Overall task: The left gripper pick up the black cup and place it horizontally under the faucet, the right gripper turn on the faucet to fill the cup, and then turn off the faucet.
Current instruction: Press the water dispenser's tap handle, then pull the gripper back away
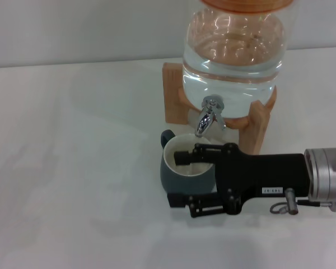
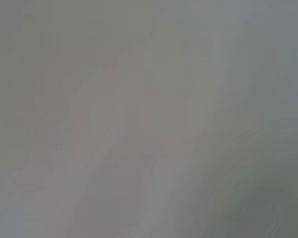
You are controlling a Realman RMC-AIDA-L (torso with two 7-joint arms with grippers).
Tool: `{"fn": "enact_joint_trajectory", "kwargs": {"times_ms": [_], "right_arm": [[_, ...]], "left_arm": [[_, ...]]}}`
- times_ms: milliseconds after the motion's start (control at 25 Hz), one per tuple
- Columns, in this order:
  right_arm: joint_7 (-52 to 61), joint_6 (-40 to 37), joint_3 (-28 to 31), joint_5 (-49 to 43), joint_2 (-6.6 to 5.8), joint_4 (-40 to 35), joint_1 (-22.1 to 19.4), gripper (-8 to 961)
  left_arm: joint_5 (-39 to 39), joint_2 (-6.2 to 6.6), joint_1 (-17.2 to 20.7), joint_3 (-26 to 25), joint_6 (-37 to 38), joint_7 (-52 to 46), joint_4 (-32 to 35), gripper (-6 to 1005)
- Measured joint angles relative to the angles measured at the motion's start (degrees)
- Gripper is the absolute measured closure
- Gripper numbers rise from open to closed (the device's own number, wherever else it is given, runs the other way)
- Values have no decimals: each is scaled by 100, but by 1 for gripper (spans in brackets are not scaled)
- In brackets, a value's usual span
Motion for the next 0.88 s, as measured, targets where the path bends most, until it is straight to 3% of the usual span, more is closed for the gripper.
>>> {"fn": "enact_joint_trajectory", "kwargs": {"times_ms": [320,880], "right_arm": [[66,-474,-7,103,-8,-53,-54,133],[109,-526,149,110,-25,-11,-157,144]], "left_arm": [[0,7,49,0,-48,94,-49,496],[0,9,50,0,-36,101,-47,496]]}}
